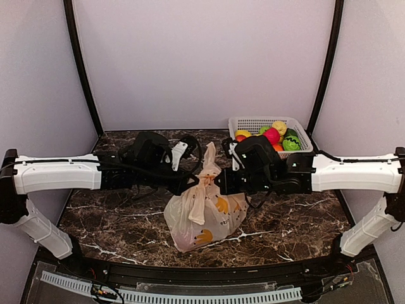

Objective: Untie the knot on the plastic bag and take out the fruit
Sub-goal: Untie the bag handles from the takeout bag.

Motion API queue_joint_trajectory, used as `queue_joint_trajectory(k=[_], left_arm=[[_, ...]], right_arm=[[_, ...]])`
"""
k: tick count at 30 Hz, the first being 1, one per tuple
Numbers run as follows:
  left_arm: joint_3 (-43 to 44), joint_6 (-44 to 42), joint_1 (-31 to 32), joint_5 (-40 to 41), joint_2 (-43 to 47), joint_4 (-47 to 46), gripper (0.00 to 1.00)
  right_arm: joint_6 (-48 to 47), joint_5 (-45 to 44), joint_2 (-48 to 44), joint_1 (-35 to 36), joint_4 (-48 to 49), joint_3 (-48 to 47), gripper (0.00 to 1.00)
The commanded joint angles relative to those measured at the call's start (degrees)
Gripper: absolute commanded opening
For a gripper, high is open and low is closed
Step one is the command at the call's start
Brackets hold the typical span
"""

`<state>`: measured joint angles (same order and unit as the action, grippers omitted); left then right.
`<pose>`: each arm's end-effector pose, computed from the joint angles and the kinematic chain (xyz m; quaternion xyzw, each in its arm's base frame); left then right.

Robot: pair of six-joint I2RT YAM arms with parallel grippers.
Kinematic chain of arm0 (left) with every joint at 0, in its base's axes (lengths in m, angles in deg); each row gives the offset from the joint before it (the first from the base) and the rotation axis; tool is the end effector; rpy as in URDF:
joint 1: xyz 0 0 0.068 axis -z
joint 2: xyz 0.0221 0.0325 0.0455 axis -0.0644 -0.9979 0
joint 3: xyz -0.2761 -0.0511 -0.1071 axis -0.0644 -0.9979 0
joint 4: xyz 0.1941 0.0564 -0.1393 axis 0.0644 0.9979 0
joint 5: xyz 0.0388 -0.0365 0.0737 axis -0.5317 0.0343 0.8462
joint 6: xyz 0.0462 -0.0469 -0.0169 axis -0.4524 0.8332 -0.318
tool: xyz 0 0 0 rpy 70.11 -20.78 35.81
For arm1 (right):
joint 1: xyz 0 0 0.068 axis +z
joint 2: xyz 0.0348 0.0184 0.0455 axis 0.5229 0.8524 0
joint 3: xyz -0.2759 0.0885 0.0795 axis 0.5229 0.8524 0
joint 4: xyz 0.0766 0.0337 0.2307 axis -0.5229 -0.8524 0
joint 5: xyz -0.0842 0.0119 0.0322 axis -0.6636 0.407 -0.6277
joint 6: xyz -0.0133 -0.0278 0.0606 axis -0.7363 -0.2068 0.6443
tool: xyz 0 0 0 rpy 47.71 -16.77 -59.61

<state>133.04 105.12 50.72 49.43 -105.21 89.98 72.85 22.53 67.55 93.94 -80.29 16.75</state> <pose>0.1904 -0.2726 0.3057 0.2727 0.8214 -0.3258 0.3805 0.1598 0.2819 0.3050 -0.1279 0.8772 0.2969 0.3550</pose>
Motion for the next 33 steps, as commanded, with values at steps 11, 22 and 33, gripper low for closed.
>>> queue_joint_trajectory(k=[11, 22, 33], left_arm=[[-5.7, 0.5, -0.2, 3.3, 6.5, 0.1, 0.01], [-8.0, 0.3, -0.3, -0.3, 7.2, -3.9, 0.01], [-7.2, -1.0, -0.2, -2.1, 7.5, -5.3, 0.01]], right_arm=[[4.7, -2.7, -5.7, -3.2, -2.1, 5.1, 0.00], [-2.8, 6.0, -10.2, -2.9, 0.6, 4.2, 0.27], [-13.9, 22.1, -9.5, -8.5, -6.4, -1.7, 0.90]])
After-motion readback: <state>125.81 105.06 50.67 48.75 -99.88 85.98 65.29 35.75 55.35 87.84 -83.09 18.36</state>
